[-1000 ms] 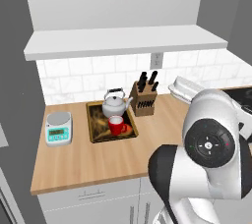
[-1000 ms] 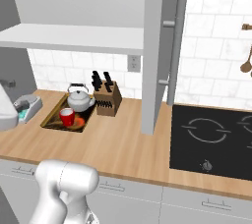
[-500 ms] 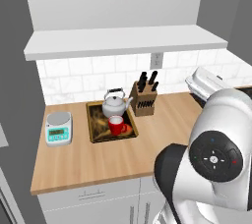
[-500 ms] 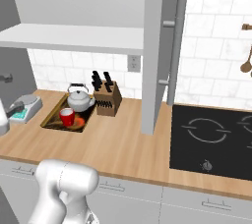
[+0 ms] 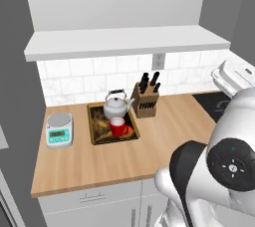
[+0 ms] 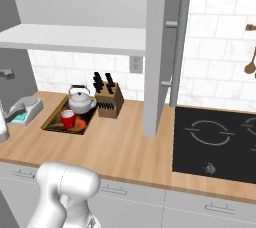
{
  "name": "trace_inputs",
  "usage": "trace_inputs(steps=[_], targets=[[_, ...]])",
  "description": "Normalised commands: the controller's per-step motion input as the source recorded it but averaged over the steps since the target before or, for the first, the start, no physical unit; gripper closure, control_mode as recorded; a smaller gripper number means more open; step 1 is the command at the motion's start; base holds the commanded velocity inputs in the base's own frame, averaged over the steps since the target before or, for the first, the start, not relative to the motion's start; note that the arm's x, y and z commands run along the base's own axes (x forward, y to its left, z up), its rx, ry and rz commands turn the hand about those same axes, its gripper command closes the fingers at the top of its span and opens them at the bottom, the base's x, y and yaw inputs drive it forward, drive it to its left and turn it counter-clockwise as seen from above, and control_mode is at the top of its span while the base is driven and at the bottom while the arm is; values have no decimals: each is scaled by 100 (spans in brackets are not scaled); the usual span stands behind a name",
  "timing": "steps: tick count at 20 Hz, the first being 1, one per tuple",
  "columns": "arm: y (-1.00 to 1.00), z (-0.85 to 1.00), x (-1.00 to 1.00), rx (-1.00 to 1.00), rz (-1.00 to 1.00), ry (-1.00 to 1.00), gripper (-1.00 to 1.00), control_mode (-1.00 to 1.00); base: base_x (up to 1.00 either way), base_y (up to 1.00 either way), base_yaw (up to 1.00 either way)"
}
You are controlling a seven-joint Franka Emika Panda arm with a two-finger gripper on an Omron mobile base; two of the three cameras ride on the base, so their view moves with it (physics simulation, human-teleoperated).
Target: Pick the kettle from the counter and place it on the tray. Then pick the mug from the cabinet and place it on the tray. Then close the cabinet doors.
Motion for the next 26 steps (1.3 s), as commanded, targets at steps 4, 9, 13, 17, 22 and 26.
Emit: trace_inputs(steps=[4,9,13,17,22,26], targets=[[-18,15,-28,0,-11,-10,-100,-100,0,0,0],[-46,18,-19,12,-18,-6,-100,-100,0,0,0],[-65,10,-1,14,-7,-5,-100,-100,0,0,0],[-52,6,-11,10,15,-19,-100,-100,0,0,0],[-53,1,-6,13,27,-20,-100,-100,0,0,0],[-57,0,7,13,9,-1,-100,-100,0,0,0]])
